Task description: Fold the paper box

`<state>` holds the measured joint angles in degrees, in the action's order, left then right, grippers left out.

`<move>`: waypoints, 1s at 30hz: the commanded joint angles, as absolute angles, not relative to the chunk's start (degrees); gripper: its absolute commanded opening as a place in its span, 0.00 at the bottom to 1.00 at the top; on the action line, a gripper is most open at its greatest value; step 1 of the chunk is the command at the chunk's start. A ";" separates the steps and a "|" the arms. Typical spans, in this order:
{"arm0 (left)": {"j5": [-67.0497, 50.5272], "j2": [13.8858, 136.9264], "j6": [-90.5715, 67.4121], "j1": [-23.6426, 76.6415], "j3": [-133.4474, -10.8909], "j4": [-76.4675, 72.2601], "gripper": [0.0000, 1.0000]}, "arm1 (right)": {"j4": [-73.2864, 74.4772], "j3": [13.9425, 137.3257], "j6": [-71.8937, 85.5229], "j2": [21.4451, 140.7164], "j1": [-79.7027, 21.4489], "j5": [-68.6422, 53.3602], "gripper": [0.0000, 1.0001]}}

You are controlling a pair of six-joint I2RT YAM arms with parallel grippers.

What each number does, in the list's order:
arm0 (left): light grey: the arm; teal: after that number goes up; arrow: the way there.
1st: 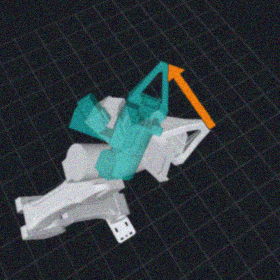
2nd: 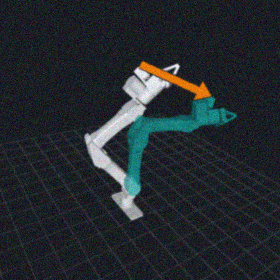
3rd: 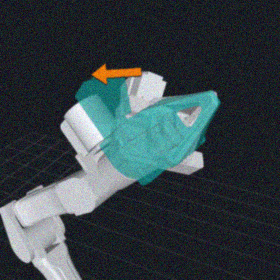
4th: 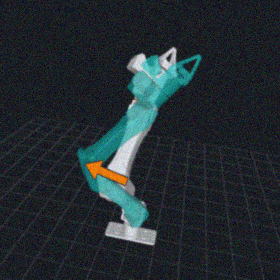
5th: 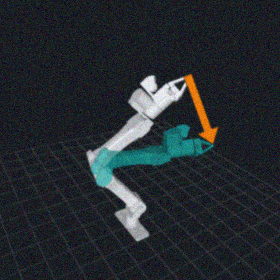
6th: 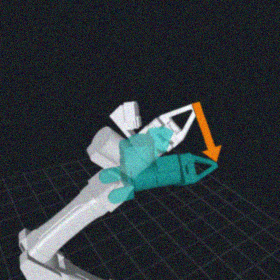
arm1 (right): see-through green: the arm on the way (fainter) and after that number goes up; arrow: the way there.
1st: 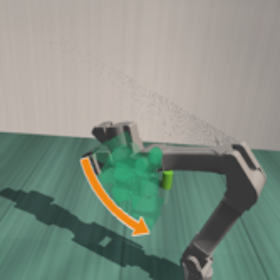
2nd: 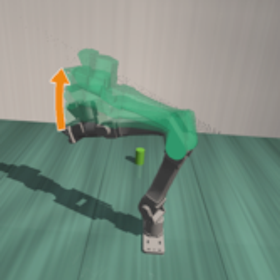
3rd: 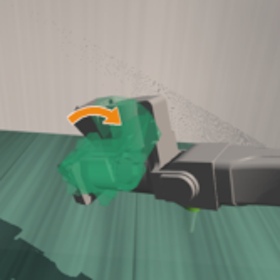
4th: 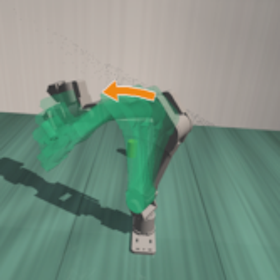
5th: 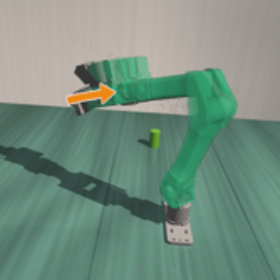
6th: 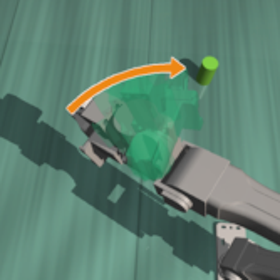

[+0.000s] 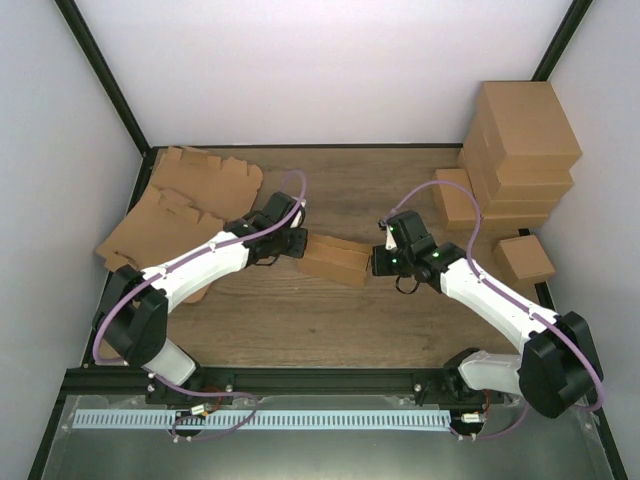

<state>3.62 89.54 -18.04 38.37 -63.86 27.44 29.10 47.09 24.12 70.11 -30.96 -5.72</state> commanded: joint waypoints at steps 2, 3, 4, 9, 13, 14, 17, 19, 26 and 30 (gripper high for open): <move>2.99 89.96 -19.47 39.41 -62.22 28.31 0.04 | 28.57 49.92 27.85 70.61 -31.89 -4.83 0.01; 3.16 89.85 -19.88 39.57 -62.21 28.45 0.04 | 28.65 49.99 28.47 70.69 -32.02 -4.65 0.01; 3.47 89.77 -20.80 39.68 -62.18 28.66 0.04 | 28.84 50.01 29.07 70.79 -32.26 -4.21 0.01; 5.04 88.84 -23.15 40.83 -61.90 28.94 0.04 | 29.67 50.07 33.59 70.78 -33.07 -1.72 0.01; 5.79 88.47 -24.24 41.45 -61.53 29.23 0.04 | 30.68 50.32 37.20 70.80 -34.79 1.24 0.01; 5.83 88.38 -24.42 41.56 -61.46 29.25 0.04 | 30.74 50.29 37.59 70.81 -35.14 1.50 0.01; 6.03 88.17 -25.04 41.90 -61.35 29.37 0.04 | 30.68 50.06 38.99 70.74 -35.83 1.99 0.01; 6.19 88.00 -25.64 42.13 -61.32 29.63 0.04 | 30.48 49.78 39.68 70.63 -35.99 1.98 0.01; 6.67 88.07 -26.62 43.08 -60.79 29.42 0.04 | 30.20 48.07 40.98 69.88 -36.56 2.82 0.01; 7.02 88.23 -26.70 43.49 -60.42 29.32 0.04 | 30.08 47.83 41.65 69.70 -37.22 2.99 0.01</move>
